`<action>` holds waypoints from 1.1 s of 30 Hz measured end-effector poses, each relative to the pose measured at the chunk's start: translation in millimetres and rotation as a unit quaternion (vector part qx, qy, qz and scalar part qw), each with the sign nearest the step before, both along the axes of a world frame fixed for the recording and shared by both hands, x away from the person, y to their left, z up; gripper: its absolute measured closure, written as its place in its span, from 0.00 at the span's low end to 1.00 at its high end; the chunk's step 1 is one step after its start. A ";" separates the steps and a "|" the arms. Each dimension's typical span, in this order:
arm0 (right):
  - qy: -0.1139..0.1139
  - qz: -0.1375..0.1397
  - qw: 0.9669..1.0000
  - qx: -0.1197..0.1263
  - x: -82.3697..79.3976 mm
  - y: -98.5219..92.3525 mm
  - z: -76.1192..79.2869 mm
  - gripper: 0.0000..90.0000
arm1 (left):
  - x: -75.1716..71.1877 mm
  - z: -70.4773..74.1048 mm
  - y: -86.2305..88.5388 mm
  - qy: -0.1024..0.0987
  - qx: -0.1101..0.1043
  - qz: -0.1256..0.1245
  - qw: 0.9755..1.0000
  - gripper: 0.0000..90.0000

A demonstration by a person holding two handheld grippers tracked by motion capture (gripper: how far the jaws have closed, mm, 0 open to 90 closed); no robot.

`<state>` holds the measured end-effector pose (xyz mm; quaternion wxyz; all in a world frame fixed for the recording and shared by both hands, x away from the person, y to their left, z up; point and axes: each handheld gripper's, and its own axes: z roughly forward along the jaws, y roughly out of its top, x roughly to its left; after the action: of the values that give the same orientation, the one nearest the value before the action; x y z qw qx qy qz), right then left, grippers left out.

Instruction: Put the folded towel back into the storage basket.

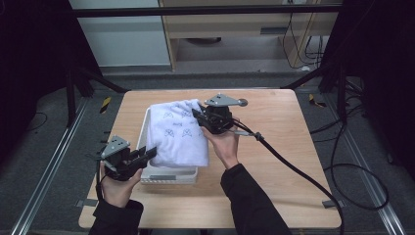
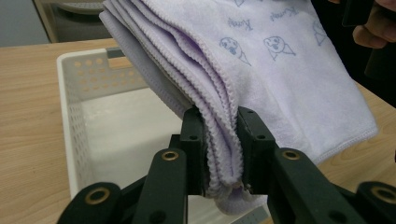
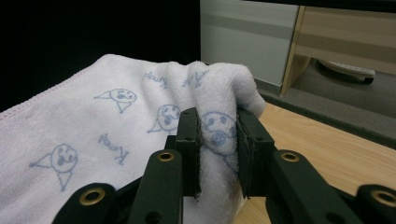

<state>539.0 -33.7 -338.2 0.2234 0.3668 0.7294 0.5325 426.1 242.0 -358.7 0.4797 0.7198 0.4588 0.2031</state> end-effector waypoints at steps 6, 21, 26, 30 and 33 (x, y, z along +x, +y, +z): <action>0.000 0.002 1.000 -0.001 5.3 9.7 0.3 0.81 | 3.1 0.5 7.7 0.000 0.001 0.012 1.000 0.81; 0.008 0.006 1.000 -0.005 19.6 35.7 -11.9 0.81 | 14.1 -5.0 25.8 0.010 0.009 0.045 0.999 0.81; 0.011 0.006 1.000 -0.004 22.9 41.1 -16.2 0.81 | 16.6 -7.5 28.5 0.011 0.014 0.052 0.998 0.81; 0.013 0.005 1.000 -0.007 26.3 44.7 -20.9 0.81 | 19.3 -11.0 29.3 0.015 0.022 0.055 0.998 0.81; 0.017 0.005 1.000 -0.009 29.1 47.0 -25.2 0.81 | 21.8 -14.3 30.8 0.019 0.023 0.058 0.998 0.81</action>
<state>568.0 13.3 -363.4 0.2114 0.3699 0.7397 0.5208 447.9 272.8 -373.1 0.4416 0.7065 0.5040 0.2275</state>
